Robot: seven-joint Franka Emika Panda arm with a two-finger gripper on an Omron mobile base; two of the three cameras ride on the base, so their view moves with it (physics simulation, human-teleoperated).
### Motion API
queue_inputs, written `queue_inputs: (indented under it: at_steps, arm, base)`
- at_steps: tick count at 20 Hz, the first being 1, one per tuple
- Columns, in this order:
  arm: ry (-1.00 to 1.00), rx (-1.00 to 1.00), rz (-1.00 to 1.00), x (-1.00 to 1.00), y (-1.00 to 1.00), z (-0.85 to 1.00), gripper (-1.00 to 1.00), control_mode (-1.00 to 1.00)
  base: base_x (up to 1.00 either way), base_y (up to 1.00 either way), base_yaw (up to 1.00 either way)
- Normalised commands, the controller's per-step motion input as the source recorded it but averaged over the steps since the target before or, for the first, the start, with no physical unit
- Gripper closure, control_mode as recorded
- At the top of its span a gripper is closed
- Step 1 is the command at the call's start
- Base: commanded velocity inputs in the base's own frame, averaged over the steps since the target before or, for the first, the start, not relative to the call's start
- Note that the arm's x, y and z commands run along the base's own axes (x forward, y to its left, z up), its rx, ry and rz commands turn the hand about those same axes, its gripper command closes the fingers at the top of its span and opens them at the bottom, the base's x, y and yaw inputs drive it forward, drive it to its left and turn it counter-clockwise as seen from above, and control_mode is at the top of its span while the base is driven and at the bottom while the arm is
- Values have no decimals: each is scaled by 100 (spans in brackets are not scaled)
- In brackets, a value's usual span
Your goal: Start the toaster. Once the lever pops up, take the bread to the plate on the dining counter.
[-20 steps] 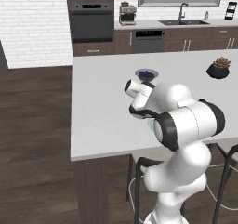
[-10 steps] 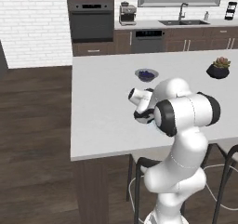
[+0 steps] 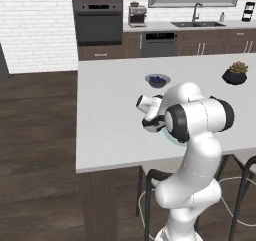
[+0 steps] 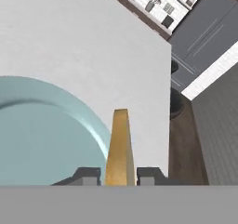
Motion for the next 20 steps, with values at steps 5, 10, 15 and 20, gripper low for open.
queue_inputs:
  at_steps: [5, 10, 15, 20]
  arm:
    - [-1, 11, 1, 0, 16, 0, -100, -100]
    - [-14, 11, 4, 0, 72, 6, -100, -100]
    - [-16, 10, 12, 7, 74, 4, -100, -100]
    - [-19, 30, 23, 2, 12, 50, -100, -100]
  base:
    - [0, 0, 0]
    - [0, 0, 0]
    - [0, 0, 0]
    - [0, 0, 0]
